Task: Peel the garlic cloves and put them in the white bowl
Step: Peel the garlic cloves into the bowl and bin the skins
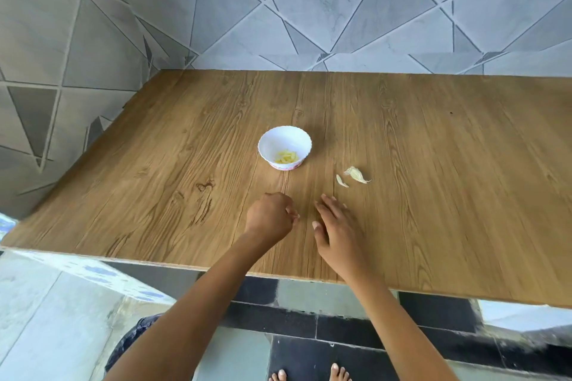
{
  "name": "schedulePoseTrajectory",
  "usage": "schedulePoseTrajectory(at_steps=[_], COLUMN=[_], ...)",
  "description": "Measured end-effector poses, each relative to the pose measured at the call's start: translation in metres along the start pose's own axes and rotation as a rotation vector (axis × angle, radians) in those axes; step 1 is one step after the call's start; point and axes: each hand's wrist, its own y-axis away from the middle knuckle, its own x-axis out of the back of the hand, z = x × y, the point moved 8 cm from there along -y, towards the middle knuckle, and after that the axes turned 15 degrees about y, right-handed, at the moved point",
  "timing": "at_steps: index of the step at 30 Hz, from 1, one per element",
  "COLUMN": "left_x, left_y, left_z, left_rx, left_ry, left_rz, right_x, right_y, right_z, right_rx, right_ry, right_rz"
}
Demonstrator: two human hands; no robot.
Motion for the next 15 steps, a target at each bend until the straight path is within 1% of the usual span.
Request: schedulePoseTrajectory(at_steps=[3, 5, 6, 7, 10, 11, 13, 15], left_x=[-0.002, -0.001, 0.001, 0.003, 0.003, 0.002, -0.002, -0.006], left_y=[0.002, 0.000, 0.000, 0.000, 0.011, 0.015, 0.019, 0.021], left_z=[0.009, 0.009, 0.004, -0.003, -0.019, -0.021, -0.024, -0.024], left_rx=[-0.030, -0.024, -0.015, 0.006, 0.158, 0.189, 0.219, 0.241], left_ry=[-0.138, -0.135, -0.050, 0.114, 0.763, 0.886, 0.979, 1.041], left_rz=[0.029, 0.015, -0.005, -0.036, -0.155, -0.172, -0.190, -0.196], right_x=[0.000, -0.002, -0.001, 0.001, 0.011, 0.011, 0.004, -0.004], right_y=[0.000, -0.001, 0.000, 0.000, -0.004, -0.006, -0.009, -0.009], right_z=[-0.002, 0.000, 0.000, 0.000, -0.001, -0.003, -0.008, -0.008], right_rx=[0.006, 0.005, -0.002, -0.014, -0.098, -0.152, -0.290, -0.410], right_ry=[-0.005, -0.036, -0.069, -0.123, -0.400, -0.509, -0.745, -0.900], right_rz=[-0.031, -0.061, -0.072, -0.082, -0.121, -0.165, -0.293, -0.354])
